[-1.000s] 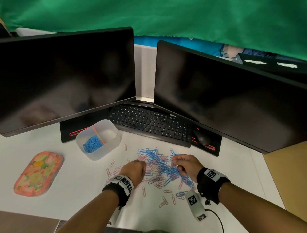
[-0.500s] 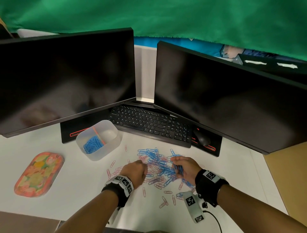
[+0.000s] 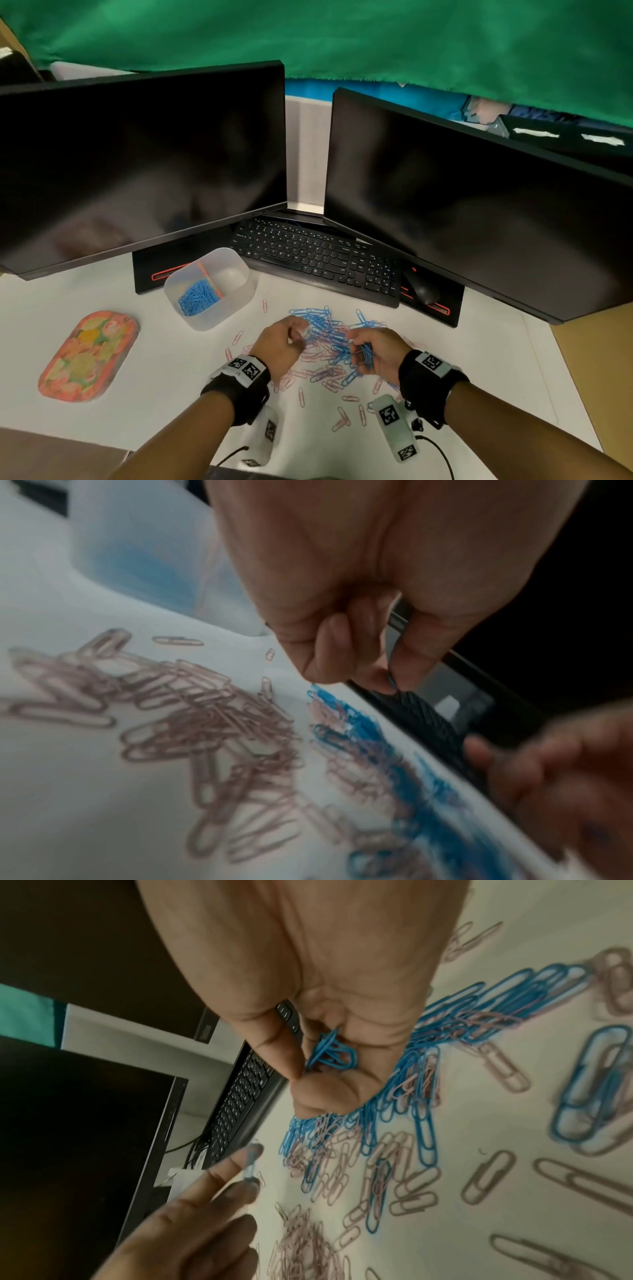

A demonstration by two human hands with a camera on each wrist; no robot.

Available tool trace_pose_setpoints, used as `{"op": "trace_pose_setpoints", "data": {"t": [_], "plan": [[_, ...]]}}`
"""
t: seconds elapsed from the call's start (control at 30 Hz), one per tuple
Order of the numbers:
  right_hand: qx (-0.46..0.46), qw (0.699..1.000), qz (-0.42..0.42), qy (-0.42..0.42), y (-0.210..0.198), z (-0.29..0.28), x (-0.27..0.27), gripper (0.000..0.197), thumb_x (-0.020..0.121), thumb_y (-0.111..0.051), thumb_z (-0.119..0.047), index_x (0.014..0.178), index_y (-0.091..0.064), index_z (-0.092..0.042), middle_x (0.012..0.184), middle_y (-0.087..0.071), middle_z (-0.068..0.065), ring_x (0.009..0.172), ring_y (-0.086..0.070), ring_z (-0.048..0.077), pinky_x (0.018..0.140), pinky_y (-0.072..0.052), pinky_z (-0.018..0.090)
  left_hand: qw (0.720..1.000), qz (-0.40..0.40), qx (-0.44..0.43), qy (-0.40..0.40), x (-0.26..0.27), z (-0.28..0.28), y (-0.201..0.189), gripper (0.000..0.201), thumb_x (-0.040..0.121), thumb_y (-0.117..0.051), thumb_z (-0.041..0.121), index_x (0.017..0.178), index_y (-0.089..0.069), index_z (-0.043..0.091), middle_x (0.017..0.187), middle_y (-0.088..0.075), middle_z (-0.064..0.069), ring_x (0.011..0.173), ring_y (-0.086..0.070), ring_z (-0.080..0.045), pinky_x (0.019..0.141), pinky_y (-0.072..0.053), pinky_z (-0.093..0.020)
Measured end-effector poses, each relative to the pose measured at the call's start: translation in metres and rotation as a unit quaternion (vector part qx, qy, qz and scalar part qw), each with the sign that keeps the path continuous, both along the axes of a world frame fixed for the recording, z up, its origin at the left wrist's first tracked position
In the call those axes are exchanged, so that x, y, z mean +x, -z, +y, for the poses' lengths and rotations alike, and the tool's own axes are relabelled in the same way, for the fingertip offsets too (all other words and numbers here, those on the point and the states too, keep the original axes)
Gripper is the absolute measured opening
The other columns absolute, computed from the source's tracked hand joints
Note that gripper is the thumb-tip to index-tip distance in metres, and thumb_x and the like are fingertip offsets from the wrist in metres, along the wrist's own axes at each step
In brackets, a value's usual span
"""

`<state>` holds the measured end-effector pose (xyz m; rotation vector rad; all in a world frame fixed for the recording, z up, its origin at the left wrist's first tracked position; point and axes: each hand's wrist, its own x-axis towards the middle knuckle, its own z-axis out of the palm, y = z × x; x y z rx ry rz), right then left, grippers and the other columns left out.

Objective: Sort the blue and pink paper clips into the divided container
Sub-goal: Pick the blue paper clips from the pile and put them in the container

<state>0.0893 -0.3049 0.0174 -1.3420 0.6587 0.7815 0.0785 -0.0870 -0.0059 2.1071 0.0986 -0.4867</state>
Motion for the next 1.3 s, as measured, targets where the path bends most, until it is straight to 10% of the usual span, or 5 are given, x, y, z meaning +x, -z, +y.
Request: {"op": "trace_pose_setpoints", "data": {"t": [0.27, 0.47, 0.77, 1.1, 1.3], "plan": [[-0.02, 0.997, -0.006, -0.069, -0.012, 0.029, 0.007, 0.028, 0.087, -0.038, 0.003, 0.104, -0.06, -0.001, 0.077, -0.06, 0.015, 0.056, -0.053, 0.022, 0.046, -0.041, 0.025, 0.803, 0.171, -0.503, -0.27, 0.006, 0.02, -0.046, 0.019, 0.074, -0.034, 0.007, 0.075, -0.053, 0.012, 0.066, -0.04, 0.0, 0.041, -0.024, -0.009, 0.042, -0.019, -0.018], [-0.038, 0.99, -0.034, -0.134, -0.027, 0.088, 0.028, 0.007, 0.088, -0.053, -0.005, 0.091, -0.059, -0.002, 0.071, -0.06, 0.012, 0.053, -0.053, 0.021, 0.049, -0.04, 0.026, 0.75, 0.112, -0.533, -0.375, 0.012, 0.07, -0.057, 0.028, 0.088, -0.041, 0.035, 0.066, -0.046, 0.018, 0.062, -0.044, 0.001, 0.045, -0.036, -0.013, 0.044, -0.028, -0.021], [-0.048, 0.961, -0.117, -0.248, -0.072, 0.226, 0.071, 0.008, 0.082, -0.05, 0.002, 0.079, -0.057, 0.001, 0.076, -0.055, 0.02, 0.055, -0.049, 0.022, 0.048, -0.04, 0.025, 0.788, 0.09, -0.339, -0.505, 0.042, 0.133, -0.075, 0.016, 0.095, -0.047, 0.029, 0.086, -0.046, 0.016, 0.068, -0.04, -0.005, 0.054, -0.04, -0.017, 0.044, -0.04, -0.021], [-0.078, 0.96, -0.147, -0.226, -0.076, 0.256, 0.099, 0.017, 0.072, -0.05, 0.008, 0.075, -0.062, -0.004, 0.077, -0.056, 0.015, 0.075, -0.06, 0.025, 0.085, -0.055, 0.036, 0.852, 0.051, -0.243, -0.46, 0.049, 0.142, -0.084, 0.026, 0.096, -0.049, 0.024, 0.118, -0.058, 0.015, 0.112, -0.049, -0.006, 0.107, -0.05, -0.025, 0.091, -0.045, -0.038], [-0.161, 0.91, -0.218, -0.315, -0.067, 0.17, 0.095, 0.014, 0.089, -0.056, -0.006, 0.093, -0.066, -0.015, 0.085, -0.067, 0.006, 0.079, -0.062, 0.019, 0.081, -0.055, 0.033, 0.944, -0.008, -0.163, -0.286, 0.051, 0.101, -0.075, 0.02, 0.093, -0.05, 0.007, 0.083, -0.062, 0.019, 0.086, -0.064, -0.005, 0.066, -0.058, -0.013, 0.06, -0.047, -0.024]]}}
